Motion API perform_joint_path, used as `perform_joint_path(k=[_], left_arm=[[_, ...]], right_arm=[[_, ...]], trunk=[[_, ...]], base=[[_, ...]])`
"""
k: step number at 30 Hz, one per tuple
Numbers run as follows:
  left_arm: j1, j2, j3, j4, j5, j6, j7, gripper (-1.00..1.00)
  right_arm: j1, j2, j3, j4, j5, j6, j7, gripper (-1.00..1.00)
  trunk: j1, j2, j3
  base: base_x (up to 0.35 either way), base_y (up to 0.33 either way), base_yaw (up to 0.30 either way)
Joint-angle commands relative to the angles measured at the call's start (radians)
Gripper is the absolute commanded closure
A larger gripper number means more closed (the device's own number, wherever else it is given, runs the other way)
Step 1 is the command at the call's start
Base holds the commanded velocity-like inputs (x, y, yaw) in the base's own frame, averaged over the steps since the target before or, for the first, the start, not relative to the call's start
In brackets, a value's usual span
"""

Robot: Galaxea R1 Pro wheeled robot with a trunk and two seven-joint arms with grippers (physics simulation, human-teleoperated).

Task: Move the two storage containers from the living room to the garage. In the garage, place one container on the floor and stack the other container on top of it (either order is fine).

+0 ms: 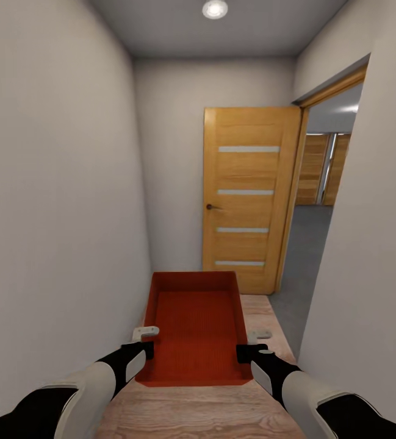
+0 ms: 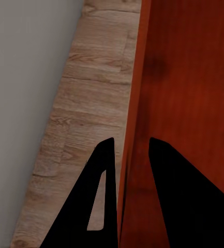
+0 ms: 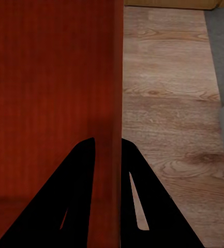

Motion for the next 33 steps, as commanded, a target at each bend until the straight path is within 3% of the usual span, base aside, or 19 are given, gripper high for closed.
perform_joint_path(k=[1, 33], left_arm=[[0.0, 0.047, 0.025, -0.005, -0.009, -0.023, 0.065, 1.0], [0.0, 0.046, 0.025, -0.005, -0.009, -0.023, 0.064, 1.0]], right_arm=[[0.0, 0.0, -0.056, 0.002, -0.015, 0.0, -0.053, 1.0], [0.0, -0.001, -0.056, 0.001, -0.015, -0.004, -0.054, 1.0]], trunk=[[0.001, -0.001, 0.0], [0.001, -0.001, 0.0]], base=[[0.321, 0.0, 0.0], [0.321, 0.0, 0.0]])
